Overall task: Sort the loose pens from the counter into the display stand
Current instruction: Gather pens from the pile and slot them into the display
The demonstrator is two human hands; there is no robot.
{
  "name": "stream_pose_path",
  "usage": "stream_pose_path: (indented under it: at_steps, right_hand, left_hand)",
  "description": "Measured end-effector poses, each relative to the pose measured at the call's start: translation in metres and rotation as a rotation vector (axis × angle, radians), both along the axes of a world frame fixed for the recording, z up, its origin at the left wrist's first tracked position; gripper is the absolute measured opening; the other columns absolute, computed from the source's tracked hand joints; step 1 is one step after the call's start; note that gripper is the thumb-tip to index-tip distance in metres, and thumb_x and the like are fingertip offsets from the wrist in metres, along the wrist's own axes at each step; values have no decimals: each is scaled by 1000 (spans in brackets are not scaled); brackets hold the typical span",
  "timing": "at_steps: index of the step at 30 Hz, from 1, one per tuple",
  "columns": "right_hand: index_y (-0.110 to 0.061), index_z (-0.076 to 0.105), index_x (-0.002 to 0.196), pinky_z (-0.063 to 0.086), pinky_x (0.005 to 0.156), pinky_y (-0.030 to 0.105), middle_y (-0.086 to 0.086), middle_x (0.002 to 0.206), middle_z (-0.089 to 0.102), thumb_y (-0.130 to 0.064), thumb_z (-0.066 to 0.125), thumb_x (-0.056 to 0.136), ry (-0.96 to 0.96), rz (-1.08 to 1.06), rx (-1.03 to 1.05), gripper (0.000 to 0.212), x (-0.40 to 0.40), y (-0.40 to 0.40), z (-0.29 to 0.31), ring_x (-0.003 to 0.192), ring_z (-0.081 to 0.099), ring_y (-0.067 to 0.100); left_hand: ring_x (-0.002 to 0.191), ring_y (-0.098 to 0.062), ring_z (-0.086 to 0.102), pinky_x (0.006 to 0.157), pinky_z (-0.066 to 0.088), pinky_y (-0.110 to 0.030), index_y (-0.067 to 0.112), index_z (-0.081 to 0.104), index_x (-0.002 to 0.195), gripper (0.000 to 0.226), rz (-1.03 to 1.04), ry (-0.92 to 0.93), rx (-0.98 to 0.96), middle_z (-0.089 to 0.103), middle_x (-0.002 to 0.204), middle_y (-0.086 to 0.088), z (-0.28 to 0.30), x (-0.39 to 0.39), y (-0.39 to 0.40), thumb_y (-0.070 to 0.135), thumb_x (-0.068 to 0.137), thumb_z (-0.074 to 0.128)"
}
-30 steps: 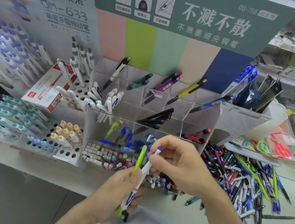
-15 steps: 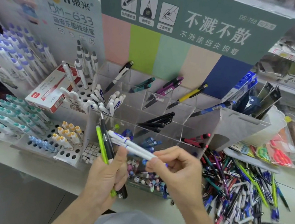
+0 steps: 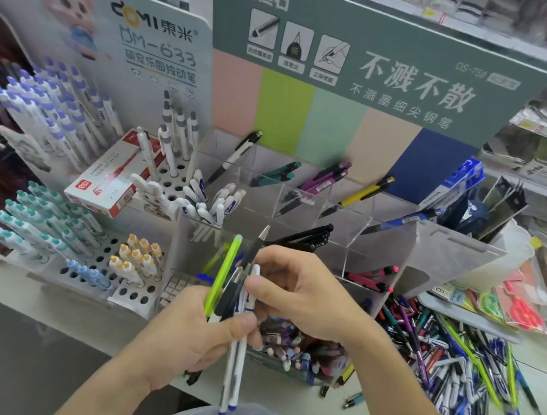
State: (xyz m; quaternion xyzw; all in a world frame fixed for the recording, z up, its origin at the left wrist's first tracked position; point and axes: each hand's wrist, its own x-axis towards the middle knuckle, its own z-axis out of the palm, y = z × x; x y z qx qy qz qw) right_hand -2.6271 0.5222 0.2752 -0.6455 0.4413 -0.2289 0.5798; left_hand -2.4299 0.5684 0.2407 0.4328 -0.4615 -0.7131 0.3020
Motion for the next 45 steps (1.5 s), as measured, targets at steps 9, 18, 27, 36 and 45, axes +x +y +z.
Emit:
stream_pose_path:
  at_steps: [9, 18, 27, 36, 45]
  right_hand:
    - [-7, 69, 101, 60, 66, 35, 12, 83, 75, -13, 70, 96, 119, 104, -150, 8, 6, -41, 40, 69, 71, 25]
    - [-13, 70, 101, 57, 68, 27, 5, 85, 72, -9, 73, 93, 113, -350, -765, 9, 28, -73, 72, 71, 69, 14]
    - [-10, 69, 94, 52, 69, 31, -6, 79, 63, -12, 72, 91, 408, -261, -891, 5, 63, -101, 36, 66, 56, 8]
    - [-5, 66, 118, 54, 84, 20, 6, 109, 63, -9, 78, 89, 314, -332, -1019, 32, 65, -75, 9, 84, 65, 10]
    - [-4, 64, 133, 49, 101, 45, 10, 143, 59, -19, 52, 103, 514, -108, -1129, 36, 75, -76, -34, 123, 54, 31]
  left_hand:
    - [35, -12, 22, 34, 20, -21, 3, 68, 92, 35, 484, 70, 117, 44, 49, -9, 2, 8, -5, 36, 89, 59]
    - [41, -11, 29, 37, 18, -26, 5, 56, 98, 36, 576, 420, 171, 37, 64, -3, 8, 20, -15, 40, 92, 54]
    - [43, -10, 31, 32, 27, -20, 2, 57, 108, 34, 498, 524, 214, 38, 65, -4, 6, 18, -19, 34, 96, 51]
    - [47, -12, 34, 37, 28, -22, 4, 54, 119, 34, 471, 559, 207, 43, 70, -6, 3, 21, -27, 30, 97, 50]
    - [58, -17, 44, 46, 41, -26, -3, 60, 126, 39, 375, 682, 235, 51, 83, -9, 3, 17, -25, 24, 98, 58]
